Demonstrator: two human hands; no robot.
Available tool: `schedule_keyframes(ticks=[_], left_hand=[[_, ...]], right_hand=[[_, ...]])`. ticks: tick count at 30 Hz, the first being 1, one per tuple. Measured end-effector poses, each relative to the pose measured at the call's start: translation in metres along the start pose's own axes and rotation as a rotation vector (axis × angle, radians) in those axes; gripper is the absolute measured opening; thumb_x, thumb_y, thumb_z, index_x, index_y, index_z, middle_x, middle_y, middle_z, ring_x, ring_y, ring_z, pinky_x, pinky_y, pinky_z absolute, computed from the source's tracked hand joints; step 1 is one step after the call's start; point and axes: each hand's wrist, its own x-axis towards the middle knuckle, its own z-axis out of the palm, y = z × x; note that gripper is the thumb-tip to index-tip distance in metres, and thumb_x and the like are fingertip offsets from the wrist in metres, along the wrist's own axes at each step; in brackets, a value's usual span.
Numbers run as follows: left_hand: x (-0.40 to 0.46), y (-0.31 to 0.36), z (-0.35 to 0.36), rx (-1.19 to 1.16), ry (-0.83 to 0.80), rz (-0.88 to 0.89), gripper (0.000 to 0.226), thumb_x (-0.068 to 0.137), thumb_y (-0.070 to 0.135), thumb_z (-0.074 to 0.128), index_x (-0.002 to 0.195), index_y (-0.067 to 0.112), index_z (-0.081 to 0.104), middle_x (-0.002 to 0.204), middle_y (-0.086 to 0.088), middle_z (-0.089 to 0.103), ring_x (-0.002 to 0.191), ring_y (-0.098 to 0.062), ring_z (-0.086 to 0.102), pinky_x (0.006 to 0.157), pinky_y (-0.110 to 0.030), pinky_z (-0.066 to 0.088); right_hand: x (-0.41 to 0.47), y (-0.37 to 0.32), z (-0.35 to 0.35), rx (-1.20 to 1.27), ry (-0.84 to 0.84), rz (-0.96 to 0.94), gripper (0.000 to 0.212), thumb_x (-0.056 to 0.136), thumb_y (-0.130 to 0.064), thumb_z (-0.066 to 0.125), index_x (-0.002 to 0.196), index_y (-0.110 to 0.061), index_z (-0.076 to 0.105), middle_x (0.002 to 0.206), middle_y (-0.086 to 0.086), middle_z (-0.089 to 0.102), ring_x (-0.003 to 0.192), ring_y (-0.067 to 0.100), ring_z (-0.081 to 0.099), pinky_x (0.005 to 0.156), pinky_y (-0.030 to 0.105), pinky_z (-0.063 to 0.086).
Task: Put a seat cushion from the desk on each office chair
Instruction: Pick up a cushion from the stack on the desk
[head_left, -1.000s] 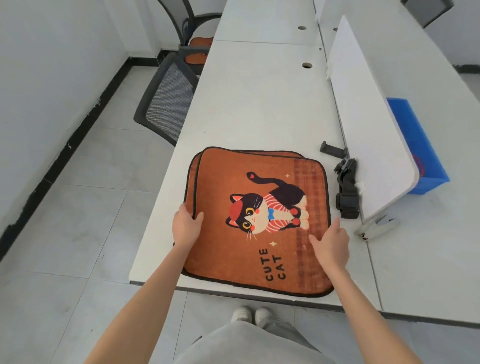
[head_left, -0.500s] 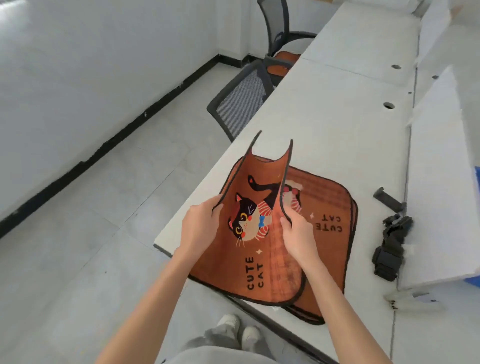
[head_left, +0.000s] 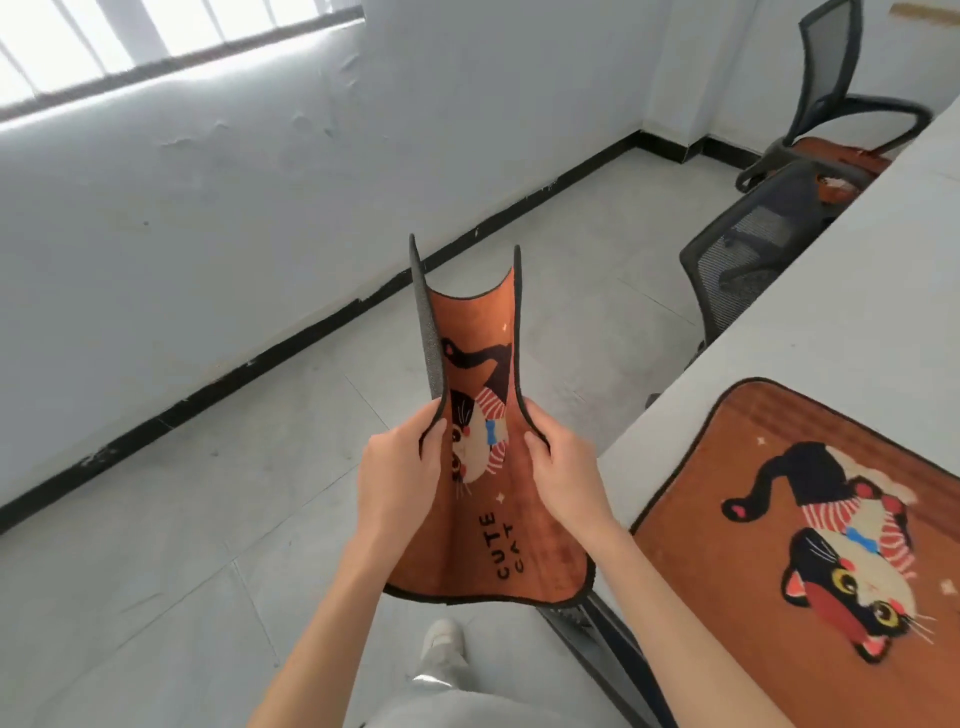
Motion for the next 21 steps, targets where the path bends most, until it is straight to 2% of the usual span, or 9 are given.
schedule_keyframes(ticks=[3,6,9,11,12,14,17,19,21], left_hand=[[0.033,-0.042,-0.028,-0.03,-0.029,-0.047,0.029,0.093,0.018,0.049,0.119,0.019,0.063,0.1,0.001,0.073,0.081,-0.013,0.065,0.069,-0.02,0.046],[0.071,-0.073,-0.046,-0.033,-0.074,-0.089,0.027,0.093,0.017,0.05,0.115,0.013,0.065,0.096,0.001,0.072,0.082,-0.017,0.066,0.072,-0.021,0.045],[0.115,-0.092,-0.047,-0.022,-0.112,-0.123,0.023,0.093,0.018,0.048,0.101,0.01,0.069,0.075,0.001,0.067,0.064,-0.016,0.06,0.061,-0.013,0.041],[0.15,-0.097,-0.038,-0.03,-0.148,-0.136,0.024,0.094,0.019,0.048,0.098,0.008,0.068,0.071,0.002,0.064,0.061,-0.009,0.056,0.056,-0.01,0.038],[0.169,-0.097,-0.032,-0.039,-0.168,-0.134,0.024,0.094,0.019,0.048,0.099,0.009,0.069,0.073,0.001,0.065,0.064,-0.009,0.057,0.057,-0.012,0.04],[0.205,-0.097,-0.019,-0.051,-0.197,-0.116,0.023,0.094,0.018,0.048,0.096,0.01,0.069,0.076,-0.003,0.068,0.068,-0.018,0.061,0.063,-0.025,0.046],[0.273,-0.094,0.006,-0.045,-0.226,-0.073,0.023,0.093,0.017,0.048,0.093,0.007,0.068,0.079,-0.012,0.071,0.074,-0.029,0.064,0.071,-0.042,0.052],[0.318,-0.09,0.02,-0.028,-0.251,-0.056,0.023,0.093,0.018,0.048,0.092,0.009,0.069,0.078,-0.01,0.07,0.072,-0.027,0.064,0.07,-0.039,0.052],[0.365,-0.083,0.034,-0.007,-0.269,-0.055,0.025,0.093,0.018,0.047,0.083,0.007,0.067,0.071,-0.012,0.068,0.068,-0.029,0.063,0.065,-0.038,0.051]], right_hand=[[0.031,-0.008,0.026,-0.008,0.039,0.076,0.039,0.096,-0.007,0.04,0.134,-0.016,0.046,0.124,-0.003,0.059,0.106,0.005,0.053,0.073,-0.013,0.029],[0.058,-0.014,0.046,-0.021,0.052,0.168,0.039,0.097,-0.009,0.039,0.135,-0.013,0.044,0.131,0.003,0.056,0.118,0.017,0.054,0.085,0.0,0.029],[0.088,-0.018,0.056,-0.068,0.051,0.219,0.039,0.097,-0.011,0.038,0.136,-0.013,0.044,0.133,0.005,0.056,0.119,0.02,0.053,0.079,0.002,0.027],[0.116,-0.016,0.057,-0.103,0.064,0.26,0.04,0.097,-0.012,0.038,0.136,-0.013,0.043,0.135,0.004,0.054,0.121,0.021,0.052,0.082,0.007,0.03],[0.132,-0.014,0.056,-0.116,0.076,0.282,0.04,0.097,-0.013,0.038,0.137,-0.013,0.042,0.136,0.004,0.053,0.123,0.021,0.051,0.088,0.012,0.033],[0.166,-0.008,0.053,-0.132,0.097,0.311,0.04,0.097,-0.013,0.039,0.137,-0.014,0.042,0.138,0.004,0.052,0.125,0.021,0.049,0.1,0.023,0.036],[0.229,0.002,0.046,-0.119,0.154,0.36,0.04,0.097,-0.012,0.039,0.137,-0.013,0.043,0.138,0.005,0.051,0.127,0.023,0.048,0.104,0.029,0.035],[0.272,0.007,0.039,-0.104,0.179,0.377,0.04,0.097,-0.013,0.039,0.136,-0.014,0.043,0.138,0.005,0.051,0.127,0.023,0.047,0.105,0.03,0.035],[0.316,0.008,0.027,-0.111,0.193,0.39,0.04,0.097,-0.013,0.039,0.136,-0.014,0.044,0.138,0.006,0.051,0.126,0.024,0.048,0.104,0.031,0.036]])
